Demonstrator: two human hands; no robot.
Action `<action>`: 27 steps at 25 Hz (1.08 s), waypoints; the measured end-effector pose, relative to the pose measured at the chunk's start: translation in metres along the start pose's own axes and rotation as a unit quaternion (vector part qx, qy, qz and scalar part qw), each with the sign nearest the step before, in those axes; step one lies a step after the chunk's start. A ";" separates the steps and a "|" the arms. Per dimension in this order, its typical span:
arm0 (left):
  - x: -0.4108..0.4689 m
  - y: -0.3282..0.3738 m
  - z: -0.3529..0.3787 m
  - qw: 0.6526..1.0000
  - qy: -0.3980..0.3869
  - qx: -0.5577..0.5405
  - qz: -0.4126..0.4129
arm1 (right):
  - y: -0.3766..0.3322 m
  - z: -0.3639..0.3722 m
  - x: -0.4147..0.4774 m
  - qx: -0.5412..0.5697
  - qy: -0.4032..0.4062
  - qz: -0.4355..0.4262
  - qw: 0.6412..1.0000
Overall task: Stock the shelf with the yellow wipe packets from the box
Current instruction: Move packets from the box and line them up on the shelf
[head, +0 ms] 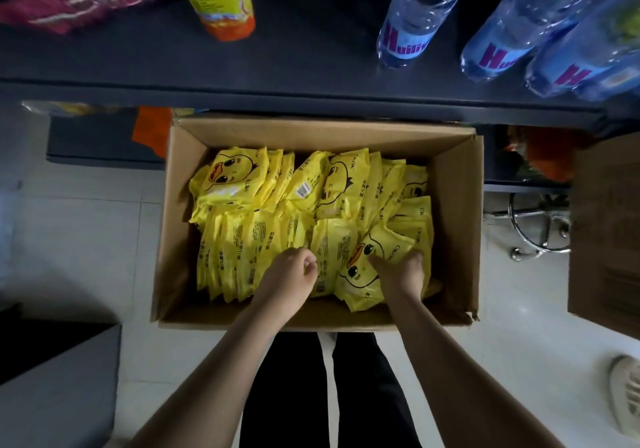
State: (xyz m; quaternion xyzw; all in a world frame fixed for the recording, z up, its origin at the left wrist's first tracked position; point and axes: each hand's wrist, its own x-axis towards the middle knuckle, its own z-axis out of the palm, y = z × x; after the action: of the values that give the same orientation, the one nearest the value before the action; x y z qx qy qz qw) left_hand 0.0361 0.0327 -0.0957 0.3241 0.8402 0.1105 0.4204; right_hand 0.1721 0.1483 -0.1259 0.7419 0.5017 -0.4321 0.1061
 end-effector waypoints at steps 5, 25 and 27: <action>0.011 0.016 0.000 0.993 0.038 -0.101 -0.049 | -0.001 -0.013 0.005 -0.007 0.020 -0.002 1.000; 0.086 0.034 -0.073 0.504 0.141 -0.761 -0.382 | -0.068 -0.023 -0.017 0.148 0.048 -0.116 0.981; 0.091 0.036 -0.068 0.496 0.120 -0.768 -0.387 | -0.068 -0.020 -0.016 0.147 0.051 -0.114 0.981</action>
State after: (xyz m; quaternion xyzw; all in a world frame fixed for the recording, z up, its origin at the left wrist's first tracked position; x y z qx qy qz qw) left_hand -0.0406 0.1241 -0.0948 -0.5005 0.5078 0.5766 0.3991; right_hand 0.1241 0.1817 -0.0834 0.7085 0.5183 -0.4723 -0.0799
